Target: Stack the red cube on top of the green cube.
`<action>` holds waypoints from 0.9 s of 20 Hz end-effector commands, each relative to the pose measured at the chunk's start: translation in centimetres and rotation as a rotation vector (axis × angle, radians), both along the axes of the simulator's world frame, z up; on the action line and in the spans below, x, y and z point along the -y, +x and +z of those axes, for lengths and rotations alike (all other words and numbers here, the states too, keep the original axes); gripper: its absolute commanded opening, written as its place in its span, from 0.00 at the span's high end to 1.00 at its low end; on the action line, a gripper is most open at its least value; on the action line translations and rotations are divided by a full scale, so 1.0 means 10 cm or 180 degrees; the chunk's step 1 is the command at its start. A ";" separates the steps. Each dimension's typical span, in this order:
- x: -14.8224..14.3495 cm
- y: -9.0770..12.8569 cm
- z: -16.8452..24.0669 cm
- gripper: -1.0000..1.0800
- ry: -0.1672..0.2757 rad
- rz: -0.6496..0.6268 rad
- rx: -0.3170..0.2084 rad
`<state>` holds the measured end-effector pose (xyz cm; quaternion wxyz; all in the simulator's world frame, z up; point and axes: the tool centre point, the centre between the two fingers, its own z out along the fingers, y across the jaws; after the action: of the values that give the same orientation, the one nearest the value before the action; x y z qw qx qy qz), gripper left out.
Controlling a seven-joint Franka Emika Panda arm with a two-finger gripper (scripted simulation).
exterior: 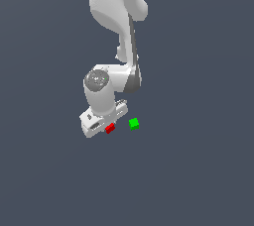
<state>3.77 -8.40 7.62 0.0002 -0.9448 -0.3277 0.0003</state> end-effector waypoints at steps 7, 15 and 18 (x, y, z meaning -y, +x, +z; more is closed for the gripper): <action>0.00 0.01 0.41 1.00 0.0000 0.0000 0.0002; -0.05 -0.01 0.40 1.00 -0.0001 0.0000 0.0005; -0.16 -0.05 0.35 1.00 -0.0001 0.0000 0.0005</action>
<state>3.48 -7.44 11.35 -0.0003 -0.9450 -0.3271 -0.0003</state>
